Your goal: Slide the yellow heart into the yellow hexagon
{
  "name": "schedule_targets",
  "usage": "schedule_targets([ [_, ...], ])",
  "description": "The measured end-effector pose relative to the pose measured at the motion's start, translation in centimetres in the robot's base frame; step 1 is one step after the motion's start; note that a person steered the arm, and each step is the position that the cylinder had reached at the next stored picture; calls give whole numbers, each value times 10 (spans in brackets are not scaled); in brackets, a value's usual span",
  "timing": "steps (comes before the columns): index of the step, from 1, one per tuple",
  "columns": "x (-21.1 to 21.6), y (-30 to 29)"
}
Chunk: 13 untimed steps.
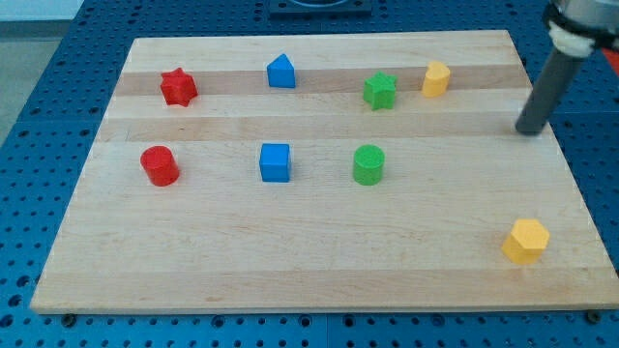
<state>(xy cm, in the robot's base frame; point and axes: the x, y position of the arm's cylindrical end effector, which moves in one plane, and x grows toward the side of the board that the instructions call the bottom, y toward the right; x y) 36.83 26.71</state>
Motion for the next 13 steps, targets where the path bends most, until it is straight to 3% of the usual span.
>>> schedule_targets([
  [1,-103,-19],
  [2,-149,-72],
  [3,-149,-100],
  [6,-130,-115],
  [12,48,-115],
  [13,37,-115],
])
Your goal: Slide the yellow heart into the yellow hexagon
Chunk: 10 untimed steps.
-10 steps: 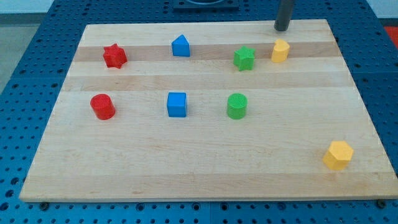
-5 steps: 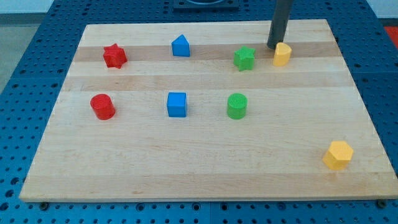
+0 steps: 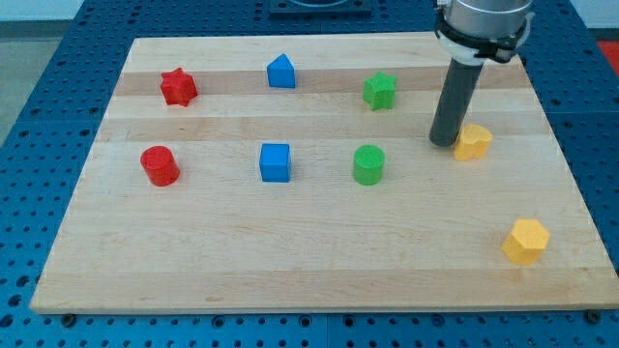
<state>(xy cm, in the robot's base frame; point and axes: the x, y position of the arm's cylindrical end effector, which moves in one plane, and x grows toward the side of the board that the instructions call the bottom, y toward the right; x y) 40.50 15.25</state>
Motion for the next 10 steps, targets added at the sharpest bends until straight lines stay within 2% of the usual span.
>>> schedule_targets([
  [1,-54,0],
  [3,-38,18],
  [7,70,23],
  [8,74,23],
  [9,12,23],
  [10,12,51],
])
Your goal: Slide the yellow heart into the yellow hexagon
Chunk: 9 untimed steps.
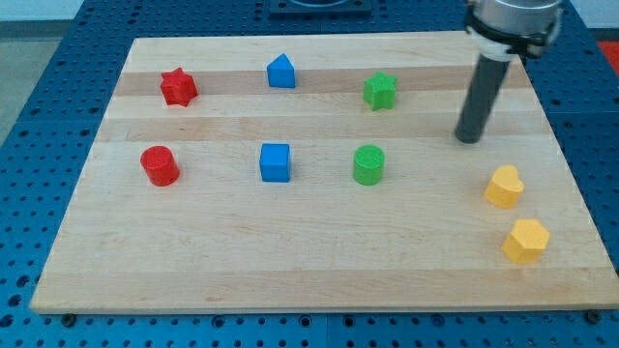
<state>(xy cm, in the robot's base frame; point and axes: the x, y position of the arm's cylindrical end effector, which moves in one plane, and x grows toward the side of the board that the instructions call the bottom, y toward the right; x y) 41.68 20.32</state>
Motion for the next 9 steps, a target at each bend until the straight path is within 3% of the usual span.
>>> schedule_targets([
  [2,10,12],
  [3,39,12],
  [7,83,12],
  [9,89,12],
])
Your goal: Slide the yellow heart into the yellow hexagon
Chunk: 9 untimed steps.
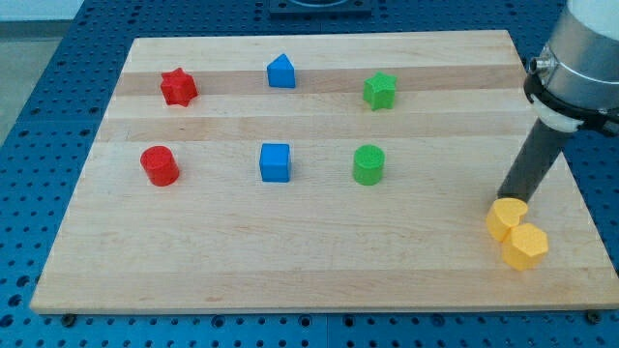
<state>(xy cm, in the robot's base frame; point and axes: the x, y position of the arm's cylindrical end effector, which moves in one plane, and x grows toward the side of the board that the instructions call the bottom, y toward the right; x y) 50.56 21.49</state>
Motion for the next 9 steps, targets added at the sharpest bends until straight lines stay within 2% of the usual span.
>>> schedule_targets([
  [2,-29,-4],
  [6,-29,-46],
  [9,-29,-51],
])
